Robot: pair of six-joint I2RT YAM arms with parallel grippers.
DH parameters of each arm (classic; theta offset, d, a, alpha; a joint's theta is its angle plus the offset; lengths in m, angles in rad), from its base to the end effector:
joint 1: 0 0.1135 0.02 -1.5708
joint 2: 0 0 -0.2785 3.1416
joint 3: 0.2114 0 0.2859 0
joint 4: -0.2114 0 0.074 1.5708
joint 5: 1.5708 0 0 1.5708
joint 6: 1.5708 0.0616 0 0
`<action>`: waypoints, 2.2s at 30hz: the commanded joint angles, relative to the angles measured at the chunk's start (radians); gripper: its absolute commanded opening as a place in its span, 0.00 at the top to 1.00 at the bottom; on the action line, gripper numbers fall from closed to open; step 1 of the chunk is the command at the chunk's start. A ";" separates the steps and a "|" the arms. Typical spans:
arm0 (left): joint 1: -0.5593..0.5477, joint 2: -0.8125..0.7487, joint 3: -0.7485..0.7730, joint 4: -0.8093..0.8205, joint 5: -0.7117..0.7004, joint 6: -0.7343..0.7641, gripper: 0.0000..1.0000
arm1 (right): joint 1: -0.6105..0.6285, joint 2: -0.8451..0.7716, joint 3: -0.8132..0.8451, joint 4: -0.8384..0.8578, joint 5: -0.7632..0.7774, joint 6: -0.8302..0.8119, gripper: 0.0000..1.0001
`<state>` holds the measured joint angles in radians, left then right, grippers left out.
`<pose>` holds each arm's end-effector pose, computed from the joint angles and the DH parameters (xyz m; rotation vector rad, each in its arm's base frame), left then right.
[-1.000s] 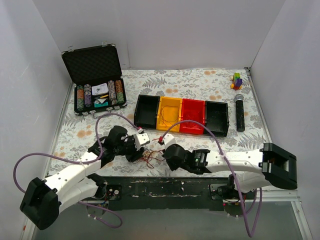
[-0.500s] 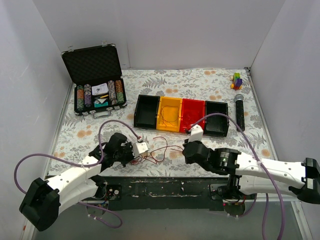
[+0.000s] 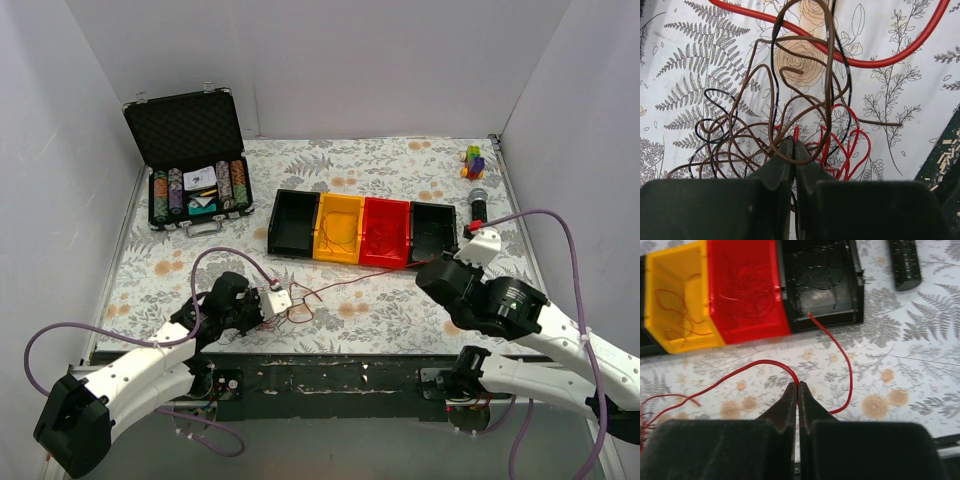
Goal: Untangle the cables
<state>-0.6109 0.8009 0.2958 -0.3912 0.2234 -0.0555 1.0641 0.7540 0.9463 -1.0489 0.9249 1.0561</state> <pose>0.1425 -0.1165 0.1260 0.7859 2.3954 -0.5559 0.1171 0.1096 0.3325 0.3663 2.0139 0.1647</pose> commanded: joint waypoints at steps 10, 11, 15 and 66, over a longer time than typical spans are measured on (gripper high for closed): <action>0.003 0.001 -0.027 -0.028 -0.053 0.019 1.00 | -0.076 -0.030 0.259 -0.252 0.290 0.091 0.99; 0.003 0.000 -0.023 -0.032 -0.055 0.020 1.00 | -0.081 -0.035 0.290 -0.250 0.322 0.078 0.99; 0.003 -0.002 -0.009 -0.055 -0.065 0.029 1.00 | -0.082 -0.042 0.385 -0.229 0.428 -0.002 0.99; 0.014 -0.025 0.055 -0.077 -0.050 0.023 1.00 | -0.084 0.106 0.517 1.073 0.263 -1.280 0.99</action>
<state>-0.6086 0.7940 0.3172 -0.4454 0.1677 -0.0334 0.9813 0.8120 1.4017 -0.1463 1.1790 -0.0917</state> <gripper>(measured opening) 0.018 0.020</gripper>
